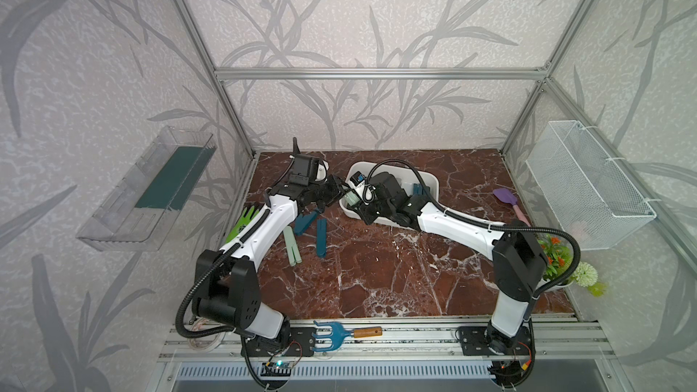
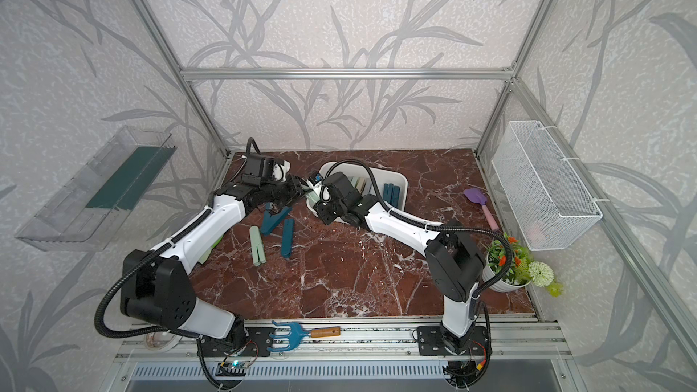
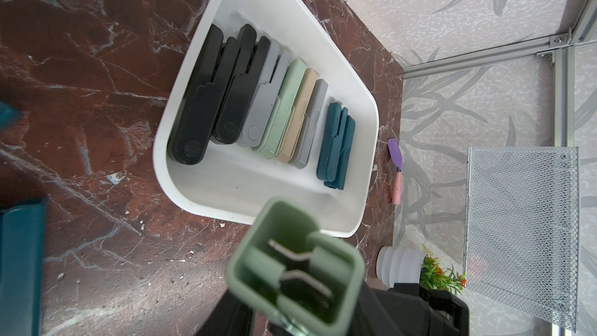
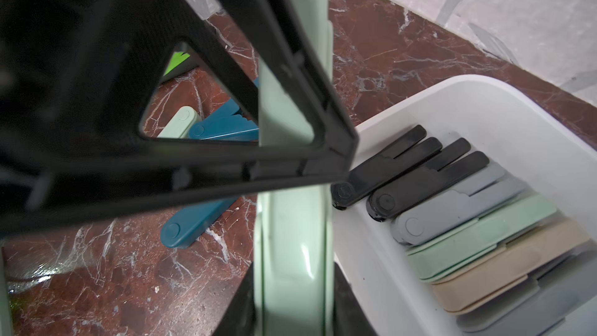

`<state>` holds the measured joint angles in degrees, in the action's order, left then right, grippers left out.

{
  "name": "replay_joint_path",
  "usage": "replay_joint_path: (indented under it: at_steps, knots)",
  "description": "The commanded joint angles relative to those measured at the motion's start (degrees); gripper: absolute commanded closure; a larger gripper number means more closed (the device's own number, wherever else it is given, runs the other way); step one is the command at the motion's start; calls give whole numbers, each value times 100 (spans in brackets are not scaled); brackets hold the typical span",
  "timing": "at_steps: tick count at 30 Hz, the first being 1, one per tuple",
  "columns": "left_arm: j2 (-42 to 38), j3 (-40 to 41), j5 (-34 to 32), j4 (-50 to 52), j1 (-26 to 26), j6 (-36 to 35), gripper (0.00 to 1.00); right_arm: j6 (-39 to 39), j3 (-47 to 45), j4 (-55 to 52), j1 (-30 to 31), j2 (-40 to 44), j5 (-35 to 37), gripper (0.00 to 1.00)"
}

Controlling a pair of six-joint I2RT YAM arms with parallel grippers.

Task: Put the pruning pliers into the storage box
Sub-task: Place the pruning pliers in the storage box.

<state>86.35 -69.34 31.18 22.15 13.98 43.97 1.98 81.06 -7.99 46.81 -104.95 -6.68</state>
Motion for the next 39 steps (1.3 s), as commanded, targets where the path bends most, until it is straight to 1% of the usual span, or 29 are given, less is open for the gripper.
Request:
replay_joint_path:
  at_steps: [1, 6, 9, 11, 15, 20, 21, 22, 27, 30, 37, 39]
  knots:
    - [-56, -123, 55, -10, 35, -178, 56, -9, 182, 289, 65, 44, -308, 93]
    - [-54, -132, 37, 21, 35, -230, 54, 25, 195, 294, 65, 31, -317, 93]
    - [-50, -146, 46, 28, 35, -239, 54, 44, 208, 286, 58, 18, -316, 91]
    - [-56, -167, 29, 60, 35, -255, 50, 62, 209, 280, 57, 9, -317, 88]
    - [-105, -169, -55, 99, 26, -305, 50, 90, 234, 263, 41, -26, -317, 86]
    - [-131, -108, -86, 67, 18, -332, 51, 127, 235, 262, 20, -35, -352, 85]
    - [-126, -91, -78, 52, 18, -316, 53, 125, 230, 263, 21, -28, -352, 86]
    - [-125, -75, -69, 19, 17, -308, 58, 127, 226, 264, 21, -17, -352, 86]
    - [-127, -51, -85, -32, 0, -288, 87, 161, 192, 293, -14, 26, -369, 87]
    - [-160, -27, -94, -55, -18, -277, 100, 180, 174, 298, -25, 37, -376, 87]
    - [-197, -5, -159, -44, -31, -274, 100, 175, 182, 290, -31, 38, -378, 87]
    - [-222, -17, -199, -40, -35, -257, 88, 180, 174, 285, -35, 40, -361, 87]
